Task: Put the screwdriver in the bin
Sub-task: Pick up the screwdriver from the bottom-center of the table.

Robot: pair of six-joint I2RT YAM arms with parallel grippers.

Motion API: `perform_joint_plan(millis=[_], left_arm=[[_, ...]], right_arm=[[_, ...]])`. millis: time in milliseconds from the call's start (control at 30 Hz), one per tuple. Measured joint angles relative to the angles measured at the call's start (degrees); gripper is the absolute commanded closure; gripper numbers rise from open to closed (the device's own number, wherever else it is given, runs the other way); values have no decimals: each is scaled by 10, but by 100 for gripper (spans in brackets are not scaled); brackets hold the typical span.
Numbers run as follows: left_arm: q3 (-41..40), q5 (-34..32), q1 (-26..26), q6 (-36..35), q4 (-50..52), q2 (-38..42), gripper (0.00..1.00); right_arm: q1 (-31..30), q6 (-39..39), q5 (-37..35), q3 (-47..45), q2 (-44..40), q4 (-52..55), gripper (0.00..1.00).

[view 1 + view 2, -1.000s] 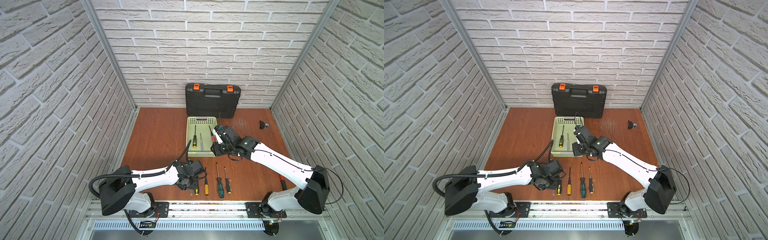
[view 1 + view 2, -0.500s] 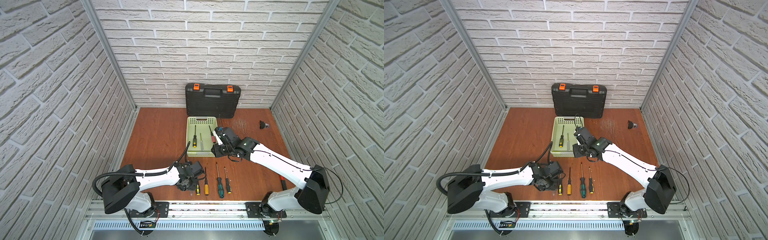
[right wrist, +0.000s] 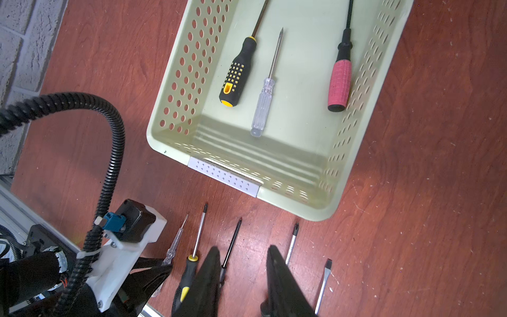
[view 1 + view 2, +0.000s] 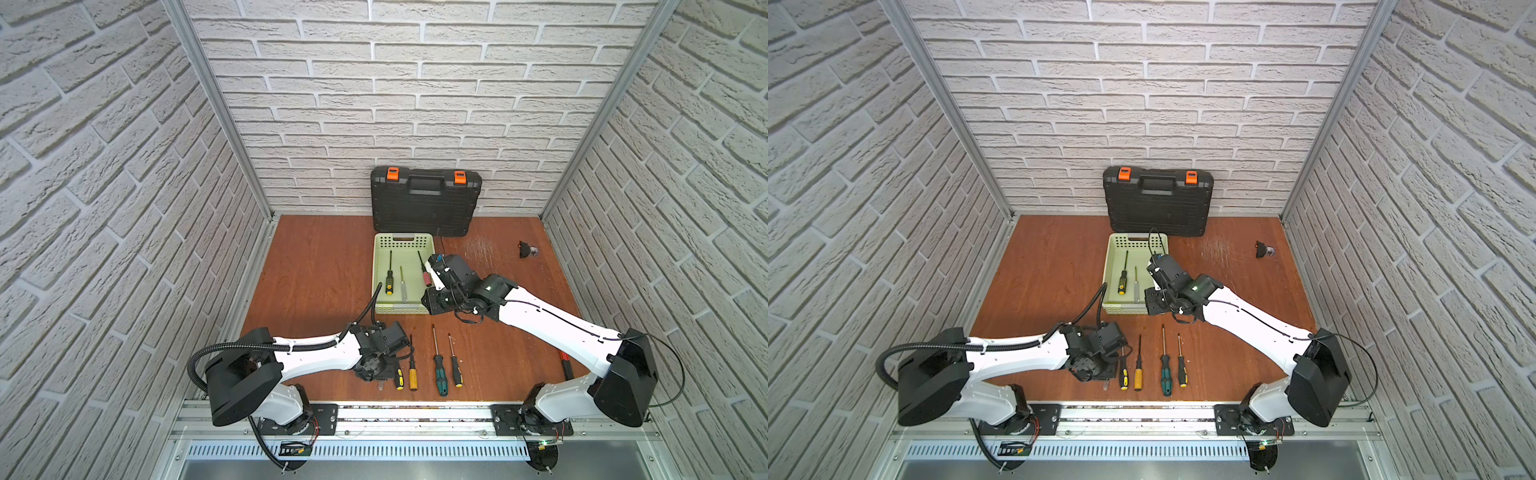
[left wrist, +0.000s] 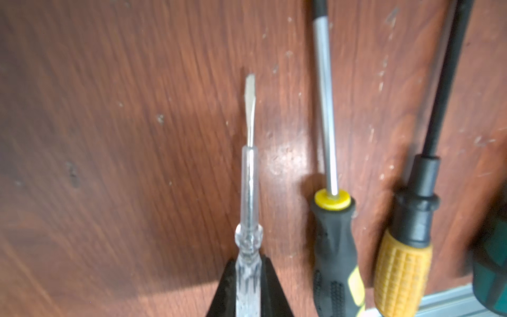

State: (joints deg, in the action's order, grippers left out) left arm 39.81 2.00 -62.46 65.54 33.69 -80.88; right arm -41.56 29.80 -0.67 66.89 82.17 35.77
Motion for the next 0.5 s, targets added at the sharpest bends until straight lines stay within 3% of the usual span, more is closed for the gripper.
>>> perform_joint_plan(millis=[267, 500], left_arm=[[12, -2, 0, 3, 84, 101, 92], [133, 24, 5, -23, 150, 149, 92]], right_arm=[[0, 0, 7, 0, 12, -7, 70], [0, -1, -12, 0, -12, -3, 70]])
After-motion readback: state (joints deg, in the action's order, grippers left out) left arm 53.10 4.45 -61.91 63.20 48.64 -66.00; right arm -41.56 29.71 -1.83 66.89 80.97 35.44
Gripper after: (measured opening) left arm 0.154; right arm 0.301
